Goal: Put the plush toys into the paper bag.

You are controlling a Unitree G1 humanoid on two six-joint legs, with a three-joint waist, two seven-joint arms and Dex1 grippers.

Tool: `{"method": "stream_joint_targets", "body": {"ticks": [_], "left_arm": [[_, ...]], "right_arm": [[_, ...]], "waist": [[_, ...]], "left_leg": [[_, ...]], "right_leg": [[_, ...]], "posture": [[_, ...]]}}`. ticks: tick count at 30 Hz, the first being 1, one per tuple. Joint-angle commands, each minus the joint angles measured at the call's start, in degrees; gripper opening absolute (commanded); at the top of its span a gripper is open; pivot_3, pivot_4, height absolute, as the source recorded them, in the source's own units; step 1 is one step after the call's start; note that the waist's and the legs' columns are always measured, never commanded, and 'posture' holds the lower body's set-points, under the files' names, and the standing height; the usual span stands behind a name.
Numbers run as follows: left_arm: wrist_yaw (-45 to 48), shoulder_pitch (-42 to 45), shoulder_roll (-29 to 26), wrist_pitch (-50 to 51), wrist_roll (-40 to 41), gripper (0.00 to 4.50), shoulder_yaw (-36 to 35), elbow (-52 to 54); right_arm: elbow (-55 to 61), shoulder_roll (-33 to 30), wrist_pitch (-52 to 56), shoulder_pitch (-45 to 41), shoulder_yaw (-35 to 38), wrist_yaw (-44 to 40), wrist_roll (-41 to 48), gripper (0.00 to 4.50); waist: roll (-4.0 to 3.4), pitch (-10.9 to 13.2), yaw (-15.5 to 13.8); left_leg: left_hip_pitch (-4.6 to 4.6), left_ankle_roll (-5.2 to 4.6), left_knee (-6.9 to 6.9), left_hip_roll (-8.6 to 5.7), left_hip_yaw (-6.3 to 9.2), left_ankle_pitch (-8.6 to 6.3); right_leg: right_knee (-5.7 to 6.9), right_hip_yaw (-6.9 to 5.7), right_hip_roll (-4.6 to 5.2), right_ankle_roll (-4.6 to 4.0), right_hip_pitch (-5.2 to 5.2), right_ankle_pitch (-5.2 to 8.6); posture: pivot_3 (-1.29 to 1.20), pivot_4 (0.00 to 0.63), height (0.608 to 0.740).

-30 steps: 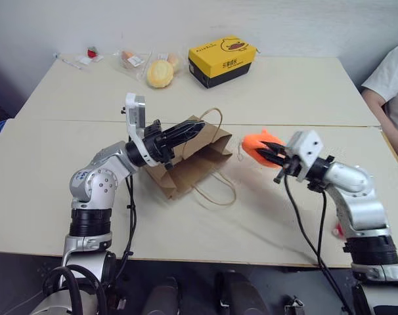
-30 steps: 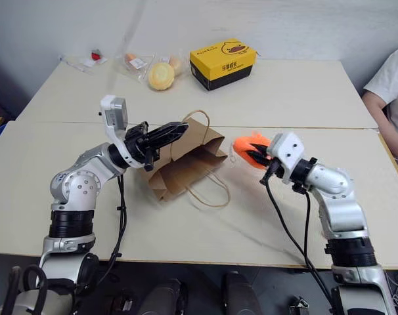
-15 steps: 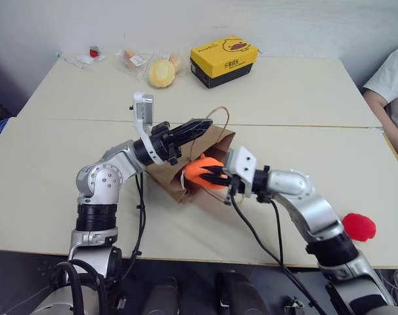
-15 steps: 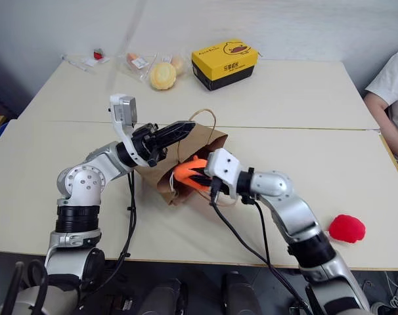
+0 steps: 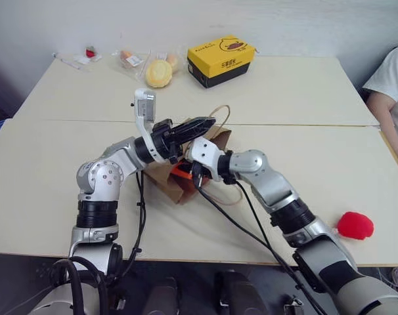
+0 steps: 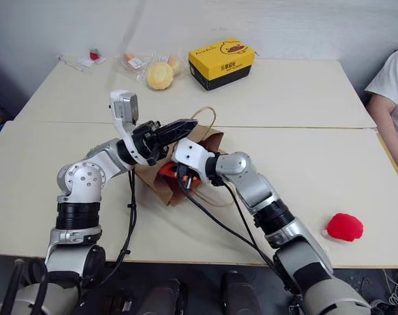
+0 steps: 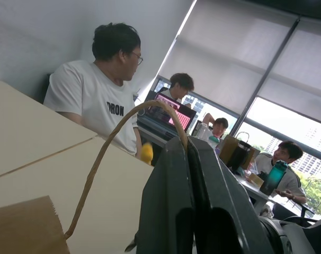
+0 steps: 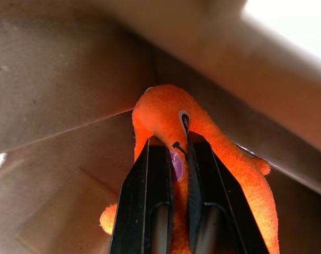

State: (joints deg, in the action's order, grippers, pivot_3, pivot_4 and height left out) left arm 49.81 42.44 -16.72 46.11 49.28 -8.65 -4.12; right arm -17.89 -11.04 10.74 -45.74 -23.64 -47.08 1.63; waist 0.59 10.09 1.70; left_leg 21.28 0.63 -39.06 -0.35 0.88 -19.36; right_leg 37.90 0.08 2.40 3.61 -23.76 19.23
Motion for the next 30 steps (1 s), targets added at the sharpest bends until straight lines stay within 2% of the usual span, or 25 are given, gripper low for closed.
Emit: {"method": "stream_joint_targets", "body": {"ticks": [1,3,5,9,13,18,22,25,30], "left_arm": [[1.1,1.5,0.1,-1.2,0.1,0.0,-0.1,-0.3],[1.3,1.7,0.1,-1.8,-0.2,0.0,0.0,-0.9],[1.1,1.7,0.2,-2.4,-0.3,0.0,-0.2,-1.2],[1.2,0.9,-0.1,-2.6,-0.1,0.0,-0.3,-0.7],[1.0,-0.1,-0.6,-2.8,-0.2,0.0,-0.6,-0.1],[0.8,-1.2,-0.9,-3.4,-0.5,0.0,-0.6,0.6],[1.0,-2.0,-0.9,-3.6,0.0,0.0,-0.7,1.3],[2.2,-2.4,-1.4,-3.4,-0.1,0.0,0.0,1.6],[4.6,-2.1,-2.1,-3.9,-0.7,0.0,1.2,1.2]], "right_arm": [[-5.9,1.9,-10.7,-1.4,1.8,3.6,-2.1,0.01],[-9.2,2.8,-14.7,-1.4,3.0,4.7,-2.0,0.01],[-9.3,3.4,-13.4,0.1,4.5,3.4,0.2,0.01],[-4.5,2.0,-15.7,3.2,5.6,0.6,1.5,1.24],[5.5,-2.1,-18.4,6.4,8.7,-2.4,4.4,2.71],[19.0,-8.6,-11.4,12.8,14.1,-4.7,11.7,4.49],[28.2,-12.4,-8.1,22.4,20.3,-7.1,21.6,4.49],[34.7,-15.8,-5.5,31.1,26.8,-5.3,25.5,4.49],[48.4,-19.8,-5.4,52.6,42.0,-2.2,28.6,4.49]], "waist": [[0.0,0.0,0.1],[0.0,0.0,0.1],[0.0,0.0,0.1],[0.0,0.0,0.1],[0.0,0.0,0.0],[0.0,0.0,-0.2],[0.01,0.0,-0.4],[0.01,0.0,-0.5],[0.01,0.0,-1.7]], "left_leg": [[0.0,0.0,0.0,0.0,0.0,0.0],[0.0,0.01,0.0,0.0,0.01,0.0],[0.0,0.01,0.0,0.0,0.0,0.0],[0.01,0.01,0.01,0.01,0.02,0.0],[0.03,0.01,0.01,0.0,0.01,0.0],[0.02,0.02,0.01,0.0,0.06,-0.01],[0.02,0.01,0.06,0.0,0.07,-0.01],[0.02,0.0,0.06,0.0,0.05,-0.02],[-0.01,-0.01,0.12,0.0,0.05,-0.02]], "right_leg": [[0.01,0.0,0.0,0.0,0.0,0.0],[0.01,-0.01,0.0,0.0,-0.01,0.0],[0.01,0.0,0.0,0.0,0.0,0.0],[0.04,-0.01,0.0,0.0,0.01,0.0],[0.04,-0.01,0.0,0.0,0.0,0.0],[-0.03,-0.04,0.01,0.0,0.04,0.0],[-0.04,-0.06,0.01,0.0,0.07,0.0],[-0.07,-0.03,0.01,0.0,0.08,0.0],[-0.15,-0.03,0.0,0.0,0.09,0.0]], "posture": [[0.0,0.15,0.74],[0.0,0.15,0.74],[0.0,0.15,0.74],[0.0,0.15,0.74],[0.0,0.15,0.74],[0.0,0.15,0.74],[0.0,0.15,0.74],[0.0,0.15,0.74],[0.0,0.15,0.74]]}}
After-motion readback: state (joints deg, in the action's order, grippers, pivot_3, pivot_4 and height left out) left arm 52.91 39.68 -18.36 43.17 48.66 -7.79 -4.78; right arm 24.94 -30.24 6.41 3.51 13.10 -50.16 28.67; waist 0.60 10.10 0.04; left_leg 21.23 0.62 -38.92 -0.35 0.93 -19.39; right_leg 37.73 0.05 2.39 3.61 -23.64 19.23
